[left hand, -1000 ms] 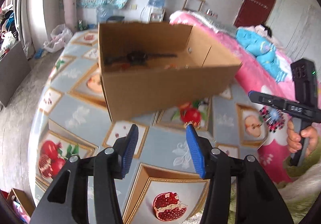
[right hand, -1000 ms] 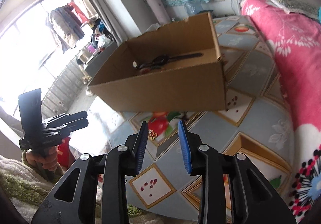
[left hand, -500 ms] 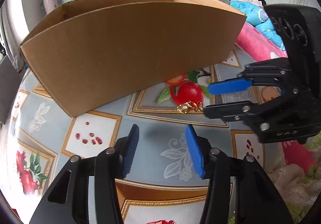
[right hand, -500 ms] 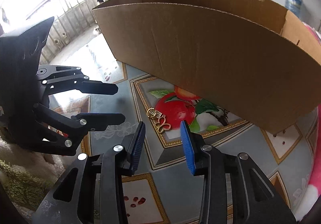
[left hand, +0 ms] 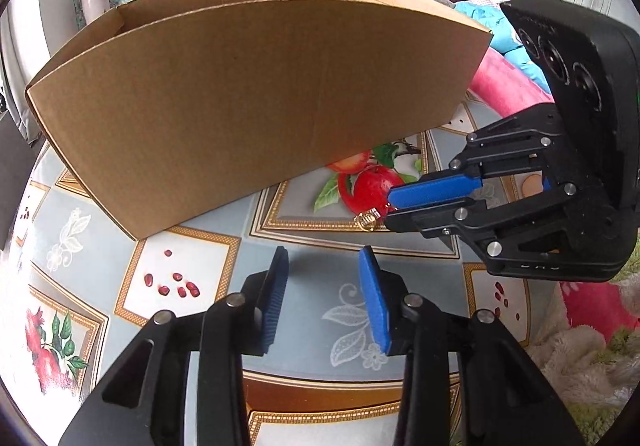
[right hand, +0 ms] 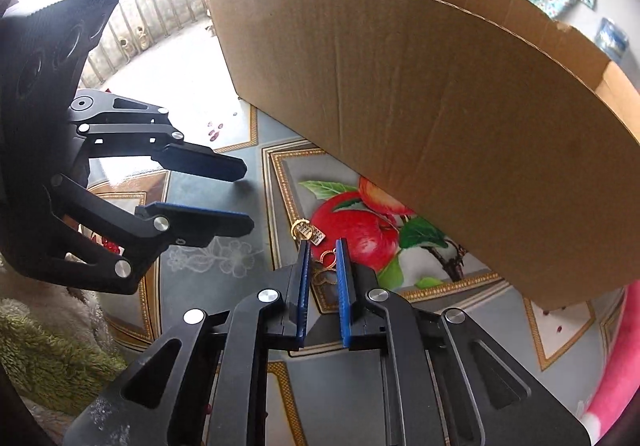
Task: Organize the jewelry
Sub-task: 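Close the left gripper on the gold chain piece while the right gripper closes beside it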
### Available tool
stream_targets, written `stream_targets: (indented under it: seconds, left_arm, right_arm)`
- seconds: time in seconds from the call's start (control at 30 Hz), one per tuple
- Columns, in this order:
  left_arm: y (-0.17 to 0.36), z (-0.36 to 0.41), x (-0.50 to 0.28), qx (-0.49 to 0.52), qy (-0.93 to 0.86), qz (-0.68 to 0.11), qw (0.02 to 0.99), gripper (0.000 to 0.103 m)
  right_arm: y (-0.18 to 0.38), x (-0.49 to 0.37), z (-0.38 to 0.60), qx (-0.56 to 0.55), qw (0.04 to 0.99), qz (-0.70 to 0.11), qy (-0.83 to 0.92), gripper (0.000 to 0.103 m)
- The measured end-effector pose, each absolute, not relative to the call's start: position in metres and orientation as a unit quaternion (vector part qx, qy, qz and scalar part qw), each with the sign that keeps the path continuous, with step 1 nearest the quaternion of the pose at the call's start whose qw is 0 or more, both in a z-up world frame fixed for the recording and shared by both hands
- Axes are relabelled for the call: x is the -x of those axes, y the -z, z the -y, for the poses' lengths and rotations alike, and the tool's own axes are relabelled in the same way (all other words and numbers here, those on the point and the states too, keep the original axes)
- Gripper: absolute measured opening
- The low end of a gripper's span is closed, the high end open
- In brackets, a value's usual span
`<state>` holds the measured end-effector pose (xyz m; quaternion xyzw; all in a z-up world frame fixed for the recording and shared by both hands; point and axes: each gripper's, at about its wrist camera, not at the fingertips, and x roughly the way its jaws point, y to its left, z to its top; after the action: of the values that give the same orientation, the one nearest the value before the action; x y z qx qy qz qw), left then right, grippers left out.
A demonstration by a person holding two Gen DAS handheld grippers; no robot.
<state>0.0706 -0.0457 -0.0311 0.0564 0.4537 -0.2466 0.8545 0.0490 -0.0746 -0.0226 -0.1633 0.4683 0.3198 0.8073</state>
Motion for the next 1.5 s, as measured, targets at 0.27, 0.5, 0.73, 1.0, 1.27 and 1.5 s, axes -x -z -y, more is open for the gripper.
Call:
stream_targets:
  seconds: [0.27, 0.5, 0.73, 1.0, 1.27, 1.5]
  left_arm:
    - [0.029, 0.060, -0.072, -0.058, 0.270, -0.444, 0.852, 0.036]
    - [0.032, 0.075, -0.080, -0.065, 0.272, -0.439, 0.854, 0.035]
    - [0.033, 0.081, -0.079, -0.096, 0.264, -0.434, 0.856, 0.018]
    - [0.034, 0.082, -0.079, -0.105, 0.265, -0.431, 0.856, 0.009]
    - [0.032, 0.081, -0.076, -0.102, 0.270, -0.433, 0.854, 0.005]
    - [0.028, 0.079, -0.075, -0.095, 0.270, -0.430, 0.856, 0.005]
  right_arm:
    - [0.020, -0.039, 0.099, 0.130, 0.820, -0.481, -0.280, 0.010]
    - [0.020, -0.031, 0.113, 0.093, 0.830, -0.484, -0.262, 0.009]
    - [0.019, -0.030, 0.118, 0.079, 0.832, -0.483, -0.261, 0.009]
    - [0.015, -0.027, 0.129, 0.070, 0.833, -0.482, -0.263, 0.009]
    - [0.013, -0.028, 0.135, 0.068, 0.833, -0.484, -0.261, 0.009]
    - [0.012, -0.029, 0.132, 0.066, 0.835, -0.482, -0.259, 0.009]
